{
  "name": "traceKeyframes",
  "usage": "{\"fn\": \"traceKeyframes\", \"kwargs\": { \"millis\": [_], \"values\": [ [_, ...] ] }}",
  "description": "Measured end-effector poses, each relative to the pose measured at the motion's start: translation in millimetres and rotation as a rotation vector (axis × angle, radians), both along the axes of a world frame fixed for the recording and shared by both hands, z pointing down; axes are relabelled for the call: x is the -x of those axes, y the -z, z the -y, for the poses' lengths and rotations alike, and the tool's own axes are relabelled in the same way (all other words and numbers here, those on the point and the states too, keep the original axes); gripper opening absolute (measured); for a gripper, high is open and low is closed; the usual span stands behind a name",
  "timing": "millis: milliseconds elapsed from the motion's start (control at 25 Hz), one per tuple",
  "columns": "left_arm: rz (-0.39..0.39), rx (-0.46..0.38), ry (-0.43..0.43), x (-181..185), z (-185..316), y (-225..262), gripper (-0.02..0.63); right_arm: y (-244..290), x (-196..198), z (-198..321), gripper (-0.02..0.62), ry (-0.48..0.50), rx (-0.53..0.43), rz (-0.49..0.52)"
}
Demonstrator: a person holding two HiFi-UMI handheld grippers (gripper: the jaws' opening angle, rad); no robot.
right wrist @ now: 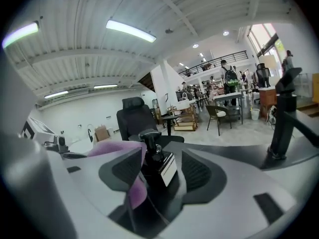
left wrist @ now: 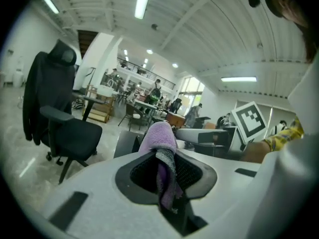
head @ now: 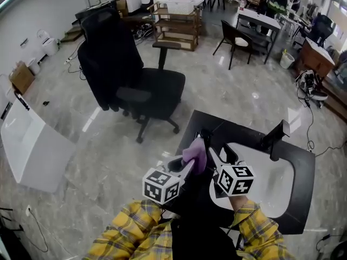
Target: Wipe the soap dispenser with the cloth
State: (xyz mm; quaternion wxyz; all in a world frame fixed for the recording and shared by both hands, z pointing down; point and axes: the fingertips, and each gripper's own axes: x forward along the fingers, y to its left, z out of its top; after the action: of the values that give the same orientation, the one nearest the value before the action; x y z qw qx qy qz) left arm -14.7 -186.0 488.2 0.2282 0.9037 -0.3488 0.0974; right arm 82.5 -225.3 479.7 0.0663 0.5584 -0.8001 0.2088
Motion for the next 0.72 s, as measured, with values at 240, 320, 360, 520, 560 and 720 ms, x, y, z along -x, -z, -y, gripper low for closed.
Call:
{"fn": "traceKeyframes", "kwargs": {
  "millis": [240, 320, 360, 520, 560, 720],
  "values": [
    [0.05, 0.026, -0.075, -14.6, 1.4, -14.3, 0.064, -5.0, -23.4, -8.6, 0.229, -0.055, 0.017, 0.006],
    [0.048, 0.053, -0.086, -18.1, 1.6, -19.4, 0.064, -7.2, -28.5, -10.7, 0.225, -0.065, 0.022, 0.008],
    [0.048, 0.064, -0.093, -19.9, 2.2, -21.8, 0.064, -8.7, -30.6, -11.2, 0.224, -0.069, 0.024, 0.01],
    [0.071, 0.099, -0.139, -24.5, 3.0, -27.1, 0.064, -11.0, -35.2, -13.8, 0.216, -0.081, 0.031, 0.021],
    [0.079, 0.109, -0.154, -25.7, 2.5, -27.8, 0.064, -10.7, -36.0, -14.7, 0.215, -0.082, 0.032, 0.024],
    [0.118, 0.145, -0.201, -30.2, 0.0, -34.0, 0.064, -11.6, -39.7, -18.0, 0.21, -0.083, 0.035, 0.026]
  ]
}}
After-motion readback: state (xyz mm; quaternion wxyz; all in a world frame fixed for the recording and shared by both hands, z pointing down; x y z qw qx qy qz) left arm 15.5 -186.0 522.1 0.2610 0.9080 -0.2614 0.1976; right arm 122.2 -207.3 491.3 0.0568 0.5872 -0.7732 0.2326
